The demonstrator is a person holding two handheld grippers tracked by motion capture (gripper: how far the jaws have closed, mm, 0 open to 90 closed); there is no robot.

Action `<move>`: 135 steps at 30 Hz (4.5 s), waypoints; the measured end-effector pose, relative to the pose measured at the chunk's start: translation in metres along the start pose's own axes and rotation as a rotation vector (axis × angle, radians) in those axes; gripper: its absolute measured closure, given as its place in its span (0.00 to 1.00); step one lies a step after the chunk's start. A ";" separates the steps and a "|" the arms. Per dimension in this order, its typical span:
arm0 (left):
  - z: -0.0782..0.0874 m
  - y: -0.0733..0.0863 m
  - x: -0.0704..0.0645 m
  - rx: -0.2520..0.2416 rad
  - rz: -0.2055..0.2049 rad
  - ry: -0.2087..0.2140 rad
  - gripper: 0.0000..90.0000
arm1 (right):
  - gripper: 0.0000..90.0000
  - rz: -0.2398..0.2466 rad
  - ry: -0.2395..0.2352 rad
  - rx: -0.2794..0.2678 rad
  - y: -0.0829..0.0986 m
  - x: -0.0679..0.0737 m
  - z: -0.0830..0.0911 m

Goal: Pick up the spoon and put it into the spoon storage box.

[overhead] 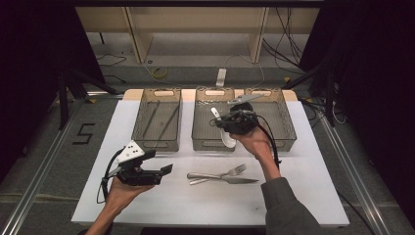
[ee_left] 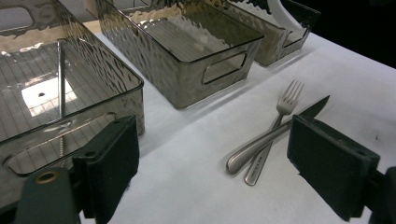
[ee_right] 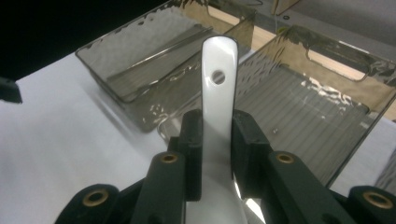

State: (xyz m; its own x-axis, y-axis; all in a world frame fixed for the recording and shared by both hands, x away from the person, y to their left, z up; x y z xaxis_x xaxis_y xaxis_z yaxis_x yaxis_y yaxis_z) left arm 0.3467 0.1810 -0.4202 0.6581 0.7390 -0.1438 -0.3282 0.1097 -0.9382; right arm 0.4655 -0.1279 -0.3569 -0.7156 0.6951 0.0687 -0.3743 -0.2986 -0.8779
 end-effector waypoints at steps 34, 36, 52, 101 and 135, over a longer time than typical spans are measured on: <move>0.002 -0.002 -0.003 -0.048 -0.010 -0.005 0.18 | 0.85 -0.081 0.082 -0.006 -0.016 -0.016 -0.059; 0.003 -0.002 -0.003 -0.053 -0.008 -0.006 0.18 | 0.85 -0.084 0.086 0.000 -0.015 -0.017 -0.062; 0.003 -0.002 -0.003 -0.063 -0.009 -0.001 0.18 | 0.85 -0.108 0.126 0.039 -0.007 -0.023 -0.079; 0.004 -0.002 -0.003 -0.061 -0.015 -0.005 0.18 | 0.57 -0.168 0.141 0.138 0.017 -0.018 -0.105; 0.004 -0.002 -0.001 -0.059 -0.009 -0.015 0.17 | 0.29 0.077 -0.147 0.169 0.049 0.046 -0.020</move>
State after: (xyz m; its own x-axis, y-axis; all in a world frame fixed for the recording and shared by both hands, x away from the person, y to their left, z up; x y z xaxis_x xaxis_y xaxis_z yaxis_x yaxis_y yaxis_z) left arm 0.3440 0.1822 -0.4172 0.6507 0.7480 -0.1306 -0.2810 0.0774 -0.9566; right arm 0.4266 -0.0975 -0.4061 -0.8196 0.5667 0.0839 -0.3998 -0.4610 -0.7922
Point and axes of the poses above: each handheld gripper's, and its own axes: z roughly backward along the jaws, y roughly out of its underside, x roughly to its left, the point moved 1 cm from there along -z, roughly forward along the jaws, and after that the axes turned 9 degrees about -x, right-handed, at the moved point
